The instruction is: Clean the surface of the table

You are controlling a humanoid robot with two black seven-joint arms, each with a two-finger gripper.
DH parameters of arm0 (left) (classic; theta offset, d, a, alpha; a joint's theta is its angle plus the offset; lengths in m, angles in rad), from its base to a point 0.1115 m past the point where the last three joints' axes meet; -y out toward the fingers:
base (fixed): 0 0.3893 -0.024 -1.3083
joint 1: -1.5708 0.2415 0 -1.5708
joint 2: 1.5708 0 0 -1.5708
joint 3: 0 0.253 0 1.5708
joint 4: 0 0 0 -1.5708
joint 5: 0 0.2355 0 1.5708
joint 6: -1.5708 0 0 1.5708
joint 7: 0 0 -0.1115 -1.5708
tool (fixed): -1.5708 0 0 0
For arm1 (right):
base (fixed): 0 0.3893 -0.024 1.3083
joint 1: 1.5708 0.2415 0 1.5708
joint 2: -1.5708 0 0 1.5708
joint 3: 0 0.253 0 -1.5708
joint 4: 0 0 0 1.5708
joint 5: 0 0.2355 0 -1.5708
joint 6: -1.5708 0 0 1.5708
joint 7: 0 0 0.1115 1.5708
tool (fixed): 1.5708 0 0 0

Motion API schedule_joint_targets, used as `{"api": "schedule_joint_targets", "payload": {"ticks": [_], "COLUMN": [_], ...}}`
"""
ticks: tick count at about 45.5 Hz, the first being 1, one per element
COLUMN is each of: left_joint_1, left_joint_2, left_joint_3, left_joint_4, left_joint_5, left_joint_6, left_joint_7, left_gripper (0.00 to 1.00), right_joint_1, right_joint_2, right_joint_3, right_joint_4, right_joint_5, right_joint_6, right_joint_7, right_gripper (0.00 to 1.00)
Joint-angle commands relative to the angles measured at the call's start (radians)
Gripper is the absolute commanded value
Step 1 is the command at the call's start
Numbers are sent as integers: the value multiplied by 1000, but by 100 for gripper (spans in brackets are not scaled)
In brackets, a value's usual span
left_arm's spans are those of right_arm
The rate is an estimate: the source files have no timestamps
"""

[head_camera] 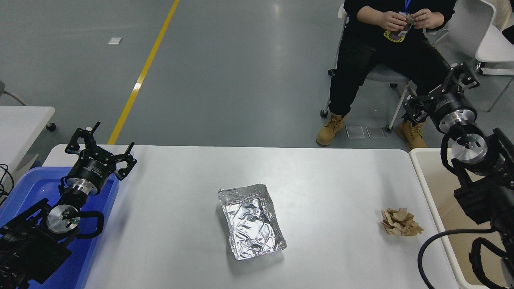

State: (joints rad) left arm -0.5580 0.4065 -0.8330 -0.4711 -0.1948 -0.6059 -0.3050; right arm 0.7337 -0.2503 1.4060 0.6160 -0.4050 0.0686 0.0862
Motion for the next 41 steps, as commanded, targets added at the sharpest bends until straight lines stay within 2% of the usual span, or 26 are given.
{"api": "schedule_joint_targets", "payload": {"ticks": [1, 24, 41], "left_joint_1": [0, 0, 1], "left_joint_2": [0, 0, 0], "left_joint_3": [0, 0, 0], "left_joint_4": [0, 0, 0], "left_joint_5": [0, 0, 0], "left_joint_6": [0, 0, 0], "left_joint_7": [0, 0, 0], "left_gripper": [100, 100, 100], "right_joint_1": [-42, -28, 101], "right_joint_2": [20, 13, -127], "right_joint_3": [10, -27, -482], "right_joint_4": [2, -2, -10], "right_joint_5": [0, -3, -3], "right_joint_6": [3, 5, 26], "right_joint_7": [15, 15, 15], "right_gripper": [98, 98, 98]}}
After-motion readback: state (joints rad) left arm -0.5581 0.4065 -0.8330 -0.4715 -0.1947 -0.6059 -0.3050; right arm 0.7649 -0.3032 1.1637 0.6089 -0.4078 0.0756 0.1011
